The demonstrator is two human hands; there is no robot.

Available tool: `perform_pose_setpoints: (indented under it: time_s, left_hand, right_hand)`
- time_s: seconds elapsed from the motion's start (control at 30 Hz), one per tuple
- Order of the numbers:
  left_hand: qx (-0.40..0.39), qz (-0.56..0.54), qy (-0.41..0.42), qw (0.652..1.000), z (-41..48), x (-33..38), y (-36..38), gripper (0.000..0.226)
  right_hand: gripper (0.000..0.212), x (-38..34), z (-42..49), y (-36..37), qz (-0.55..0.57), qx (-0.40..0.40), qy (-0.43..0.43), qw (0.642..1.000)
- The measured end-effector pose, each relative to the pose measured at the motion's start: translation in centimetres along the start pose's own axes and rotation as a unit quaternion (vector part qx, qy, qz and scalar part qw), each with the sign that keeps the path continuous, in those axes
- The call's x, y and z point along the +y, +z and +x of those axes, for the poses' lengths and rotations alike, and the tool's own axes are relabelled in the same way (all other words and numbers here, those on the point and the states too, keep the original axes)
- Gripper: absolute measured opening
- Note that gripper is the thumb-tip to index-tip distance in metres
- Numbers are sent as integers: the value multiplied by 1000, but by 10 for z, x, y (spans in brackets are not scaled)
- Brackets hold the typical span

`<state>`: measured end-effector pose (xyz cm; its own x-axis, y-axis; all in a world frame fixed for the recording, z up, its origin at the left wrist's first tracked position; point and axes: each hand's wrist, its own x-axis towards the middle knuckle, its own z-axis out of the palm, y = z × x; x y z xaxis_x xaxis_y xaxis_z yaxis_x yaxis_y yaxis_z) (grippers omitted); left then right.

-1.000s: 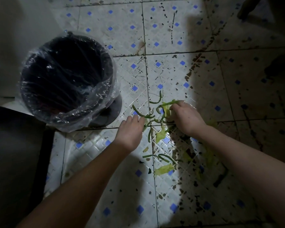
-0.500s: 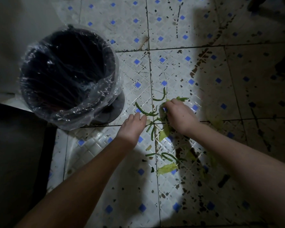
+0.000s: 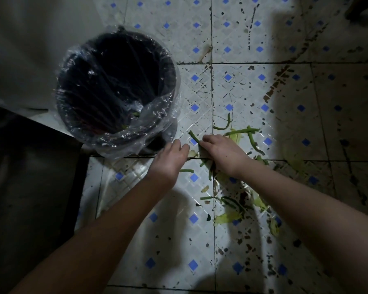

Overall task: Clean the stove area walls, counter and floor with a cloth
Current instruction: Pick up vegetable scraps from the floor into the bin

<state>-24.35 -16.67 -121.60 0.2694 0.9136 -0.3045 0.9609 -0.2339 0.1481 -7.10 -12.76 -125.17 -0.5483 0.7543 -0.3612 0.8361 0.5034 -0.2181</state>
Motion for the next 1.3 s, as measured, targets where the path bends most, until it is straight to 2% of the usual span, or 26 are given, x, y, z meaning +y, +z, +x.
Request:
perform_pose_setpoints:
  time_s: [0.13, 0.27, 0.5, 0.83, 0.93, 1.0, 1.1, 1.3]
  left_hand:
    - [19, -10, -3, 1000, -5, -5, -4, 45]
    - [22, -18, 7, 1000, -8, -7, -7, 49]
    - [46, -11, 43, 998, -15, -2, -17, 48]
    - [77, -10, 67, 995, -29, 17, -49, 43]
    - [90, 0, 76, 993, -33, 24, -59, 46]
    - [107, 2, 82, 991, -36, 28, -68, 52]
    - [144, -13, 85, 986, -40, 30, -85, 54]
    - [243, -1, 78, 967, -40, 21, -117, 47]
  right_hand:
    - [48, 0, -5, 5, 9, 18, -17, 1000]
    - [38, -7, -11, 0, 48, -5, 6, 999]
    - [33, -7, -16, -7, 35, -19, 16, 999]
    - [38, -1, -35, -51, 24, 34, 66, 997]
    - [33, -2, -42, -68, 15, 59, 70, 996]
    - [30, -1, -48, -79, 8, 83, 77, 994]
    - [39, -2, -55, -99, 1, 106, 88, 990]
    - [35, -5, -64, -132, -17, 154, 87, 984]
